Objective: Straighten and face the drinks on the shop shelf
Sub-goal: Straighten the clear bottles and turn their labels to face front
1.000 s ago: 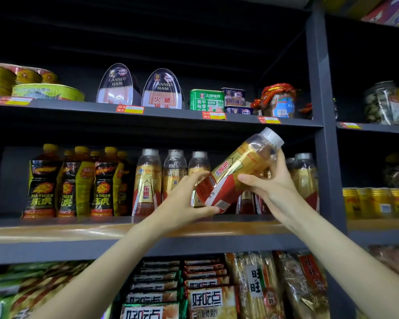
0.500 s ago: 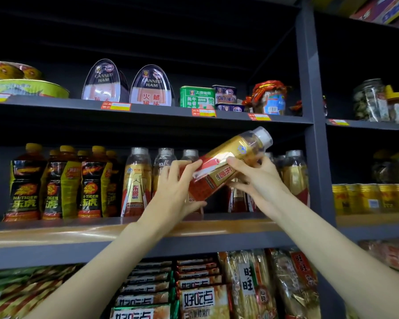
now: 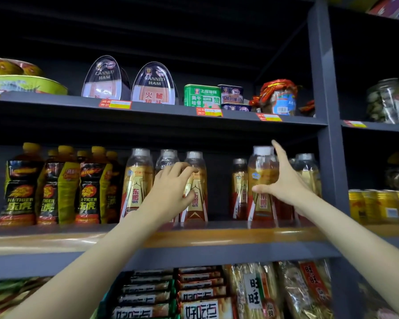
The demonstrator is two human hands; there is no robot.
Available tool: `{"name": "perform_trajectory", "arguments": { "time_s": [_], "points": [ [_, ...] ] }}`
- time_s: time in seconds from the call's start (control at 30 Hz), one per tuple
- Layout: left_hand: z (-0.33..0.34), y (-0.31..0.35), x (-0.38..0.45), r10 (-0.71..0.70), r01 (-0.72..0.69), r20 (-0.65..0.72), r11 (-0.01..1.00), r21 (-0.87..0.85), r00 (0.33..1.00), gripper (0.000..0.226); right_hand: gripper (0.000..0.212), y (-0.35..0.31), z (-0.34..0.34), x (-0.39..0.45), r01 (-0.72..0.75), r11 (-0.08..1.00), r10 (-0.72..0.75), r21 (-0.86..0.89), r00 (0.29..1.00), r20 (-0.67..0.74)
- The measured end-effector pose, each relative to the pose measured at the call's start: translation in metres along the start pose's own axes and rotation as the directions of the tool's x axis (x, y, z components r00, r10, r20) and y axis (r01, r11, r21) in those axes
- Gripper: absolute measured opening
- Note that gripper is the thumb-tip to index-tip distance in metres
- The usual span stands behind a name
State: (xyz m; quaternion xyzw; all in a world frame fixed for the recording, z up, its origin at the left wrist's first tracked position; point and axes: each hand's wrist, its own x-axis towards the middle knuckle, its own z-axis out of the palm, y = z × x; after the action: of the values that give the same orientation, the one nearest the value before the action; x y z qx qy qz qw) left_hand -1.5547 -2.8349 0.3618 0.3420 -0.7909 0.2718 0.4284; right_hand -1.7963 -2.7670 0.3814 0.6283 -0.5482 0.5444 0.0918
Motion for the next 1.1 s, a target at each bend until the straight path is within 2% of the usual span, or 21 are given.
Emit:
{"name": "perform_trajectory", "arguments": {
  "time_s": [0.13,0.27,0.37,0.47,0.63,0.77,0.87,1.1],
  "points": [
    [0.012,0.004,0.013,-0.007,0.006,0.027,0.998,0.055,1.0,0.052,0.114,0.016,0.002,0.024,-0.053,0.976,0.068,-0.21,0.995,0.068],
    [0.028,0.009,0.028,-0.022,0.019,0.023,0.991,0.136,0.999,0.057,0.123,0.016,-0.005,0.045,0.038,0.89,0.057,-0.454,0.979,0.195],
    [0.04,0.011,0.037,-0.055,0.047,0.041,0.984,0.169,0.998,0.065,0.13,0.016,-0.016,0.053,0.177,0.866,-0.025,-0.467,0.949,0.314],
    [0.051,0.009,0.041,-0.076,0.058,0.081,0.978,0.199,0.994,0.073,0.128,0.018,-0.016,0.056,0.268,0.817,-0.03,-0.51,0.904,0.427],
    [0.056,0.006,0.039,-0.089,0.07,0.078,0.973,0.222,0.993,0.077,0.126,0.029,0.009,0.07,0.264,0.808,-0.05,-0.528,0.922,0.383],
    [0.057,0.004,0.037,-0.116,0.099,0.069,0.971,0.219,0.991,0.075,0.123,0.033,0.031,0.082,0.284,0.661,-0.066,-0.695,0.944,0.323],
    [0.056,0.003,0.036,-0.127,0.109,0.063,0.968,0.227,0.99,0.072,0.122,0.038,0.04,0.087,0.269,0.652,-0.07,-0.709,0.952,0.296],
    [0.052,0.003,0.035,-0.107,0.084,0.093,0.972,0.221,0.99,0.07,0.101,0.042,0.067,0.079,0.215,0.573,-0.07,-0.791,0.974,0.213]
  ]
}}
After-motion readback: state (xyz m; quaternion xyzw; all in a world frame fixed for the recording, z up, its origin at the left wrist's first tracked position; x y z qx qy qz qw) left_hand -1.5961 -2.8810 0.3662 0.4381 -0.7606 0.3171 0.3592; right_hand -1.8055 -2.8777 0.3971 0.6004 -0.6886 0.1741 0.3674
